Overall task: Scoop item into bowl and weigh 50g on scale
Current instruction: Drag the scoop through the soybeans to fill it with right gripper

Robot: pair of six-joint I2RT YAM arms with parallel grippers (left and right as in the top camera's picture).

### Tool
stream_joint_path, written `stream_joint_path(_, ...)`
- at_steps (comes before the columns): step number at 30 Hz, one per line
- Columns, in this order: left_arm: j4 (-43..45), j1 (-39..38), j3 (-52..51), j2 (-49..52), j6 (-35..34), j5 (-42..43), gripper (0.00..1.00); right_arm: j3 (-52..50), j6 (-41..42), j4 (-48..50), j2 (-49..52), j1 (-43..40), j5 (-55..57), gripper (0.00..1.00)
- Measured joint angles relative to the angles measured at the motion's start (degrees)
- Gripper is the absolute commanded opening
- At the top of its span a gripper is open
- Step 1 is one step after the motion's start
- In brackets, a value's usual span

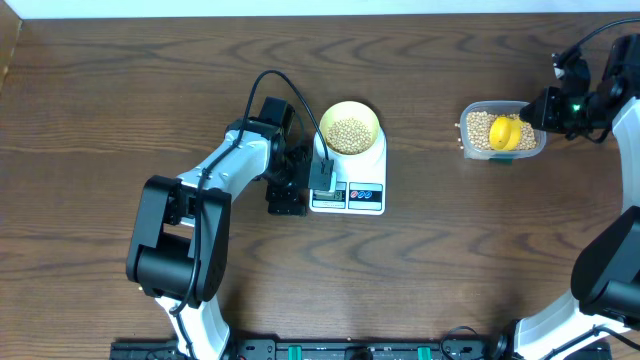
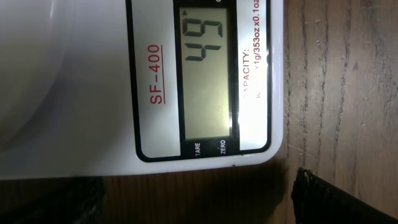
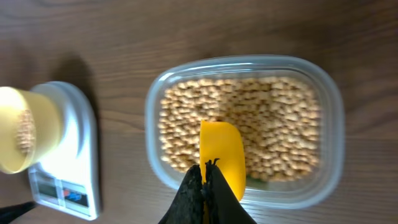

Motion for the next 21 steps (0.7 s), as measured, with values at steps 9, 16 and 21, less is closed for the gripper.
stream_joint_path(9, 0.0, 0.0, 0.0, 0.0, 0.0, 0.0, 0.98, -0.3, 0.0, 2.3, 1.0, 4.3, 6.4, 0.01)
stream_joint_path(16, 0.0, 0.0, 0.0, 0.0, 0.0, 0.0, 0.98, -0.5, 1.7, 5.8, 2.1, 5.5, 7.0, 0.01)
stream_joint_path(21, 0.0, 0.0, 0.0, 0.0, 0.0, 0.0, 0.98, -0.6, 2.8, 6.5, 2.8, 5.5, 7.1, 0.01)
